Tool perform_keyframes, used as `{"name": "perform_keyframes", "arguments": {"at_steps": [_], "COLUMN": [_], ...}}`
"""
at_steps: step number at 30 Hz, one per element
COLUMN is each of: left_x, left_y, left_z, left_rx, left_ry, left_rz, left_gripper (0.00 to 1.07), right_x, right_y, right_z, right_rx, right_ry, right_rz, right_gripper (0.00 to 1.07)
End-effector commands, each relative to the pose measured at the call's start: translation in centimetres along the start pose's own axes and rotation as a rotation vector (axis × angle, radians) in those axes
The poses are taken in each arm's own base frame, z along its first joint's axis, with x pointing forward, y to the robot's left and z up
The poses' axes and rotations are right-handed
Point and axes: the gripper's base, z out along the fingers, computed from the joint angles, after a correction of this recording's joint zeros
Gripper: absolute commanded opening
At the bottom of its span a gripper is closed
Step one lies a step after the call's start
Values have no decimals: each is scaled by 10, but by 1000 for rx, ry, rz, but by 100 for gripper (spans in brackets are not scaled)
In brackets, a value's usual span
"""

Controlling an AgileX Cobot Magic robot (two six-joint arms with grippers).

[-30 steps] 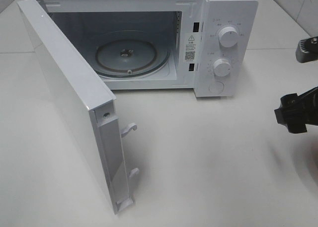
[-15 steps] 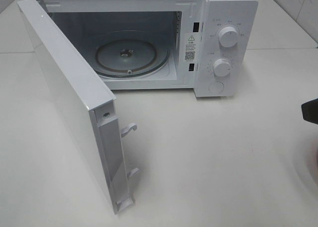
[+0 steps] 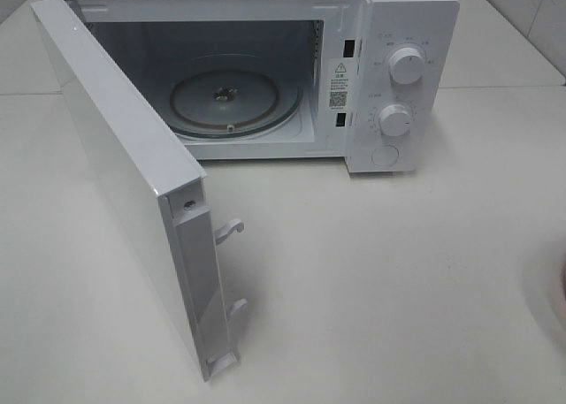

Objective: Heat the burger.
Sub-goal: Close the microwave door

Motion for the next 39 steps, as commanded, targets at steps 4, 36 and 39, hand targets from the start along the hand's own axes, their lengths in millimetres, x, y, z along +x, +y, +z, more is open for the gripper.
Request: {"name": "perform_keyframes", "arguments": {"at_steps": [4,36,39], "left_x": [1,1,1], "left_y": [0,0,0], "left_z": [-1,-1,-1], "left_rx": [1,1,1], "left_ry": [-20,-20,-20], "left_rz": [-3,-3,-3], "left_gripper": [100,100,100], "right_x": [18,63,63], "right_y": [-7,-6,-6], "right_z": [-33,-55,-55], "right_rx": [60,144,144], "right_ry": [-154,-310,-310], "right_rz": [72,156,156], "right_gripper": [79,72,72]}}
